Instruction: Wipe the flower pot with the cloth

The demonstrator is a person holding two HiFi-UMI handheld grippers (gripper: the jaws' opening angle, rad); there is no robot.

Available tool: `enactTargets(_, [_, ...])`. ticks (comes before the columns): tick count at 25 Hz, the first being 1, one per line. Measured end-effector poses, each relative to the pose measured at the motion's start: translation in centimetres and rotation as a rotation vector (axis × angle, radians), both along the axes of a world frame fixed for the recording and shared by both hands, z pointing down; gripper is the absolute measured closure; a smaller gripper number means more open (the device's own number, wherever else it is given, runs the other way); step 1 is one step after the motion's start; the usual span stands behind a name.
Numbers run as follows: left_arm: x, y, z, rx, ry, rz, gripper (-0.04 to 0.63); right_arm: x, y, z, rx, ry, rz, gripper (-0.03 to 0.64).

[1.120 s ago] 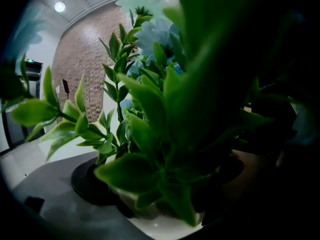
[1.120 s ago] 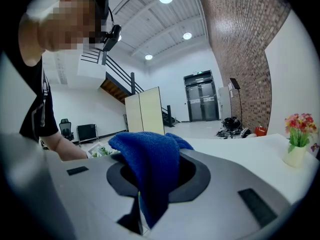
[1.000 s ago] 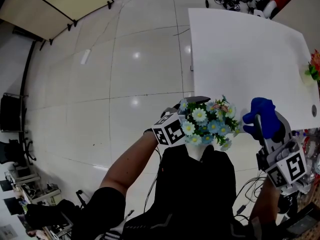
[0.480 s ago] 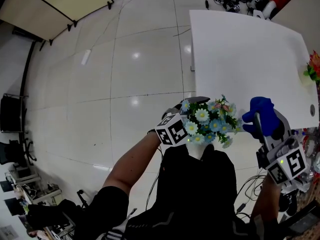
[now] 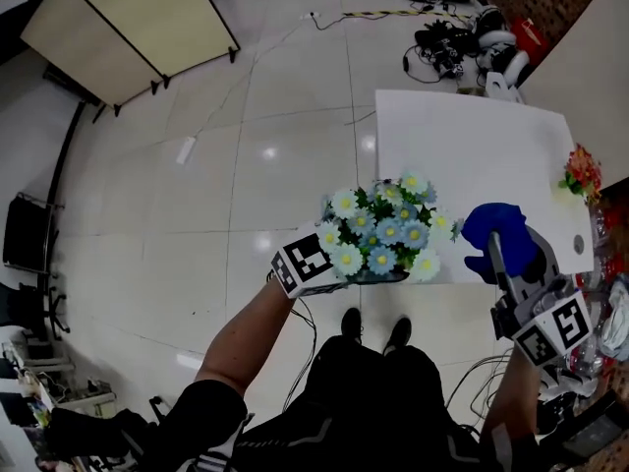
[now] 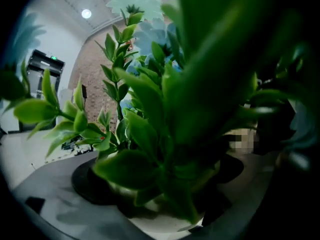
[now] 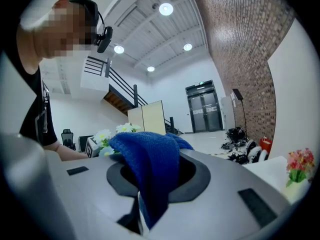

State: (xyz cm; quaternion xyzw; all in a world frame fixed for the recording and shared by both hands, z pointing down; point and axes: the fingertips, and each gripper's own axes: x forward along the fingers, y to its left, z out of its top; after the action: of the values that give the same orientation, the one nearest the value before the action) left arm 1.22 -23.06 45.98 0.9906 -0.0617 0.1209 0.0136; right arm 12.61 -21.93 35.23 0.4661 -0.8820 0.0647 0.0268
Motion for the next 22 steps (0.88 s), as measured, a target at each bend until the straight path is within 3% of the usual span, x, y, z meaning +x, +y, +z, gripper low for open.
enactTargets(4, [-0.8,0.1,-9.2,0.038,0.019,0.014,0.044,-0.9,0.8,-5.6,0.066,-0.034,-0.039,0.535])
enactTargets(7, [-0.4,0.1,-14.4,0.008,0.048,0.01,0.044,-0.3,1.5,-8.8,0.109,-0.127,-0.06,0.535])
enactTargets(9, [0.7,-0.8,-17.1,0.042,0.045,0.006,0.044,1.5,1.6,-11.2,0.159,-0.172,-0.047,0.535])
enactTargets(13, [2.2,-0.7,-19.5,0.12,0.021,0.007,0.044,4.2,2.6,-13.5,0.214,-0.131,-0.031,0.535])
enactTargets(18, [3.3,1.1,-21.6,0.075,0.053,0.051,0.044,3.3,3.1,-15.1,0.235,-0.096,-0.071,0.535])
enactTargets(22, [4.1,2.6,-23.6,0.055,0.064,0.095,0.044,0.6,2.6,-17.0,0.237,-0.11,-0.196,0.535])
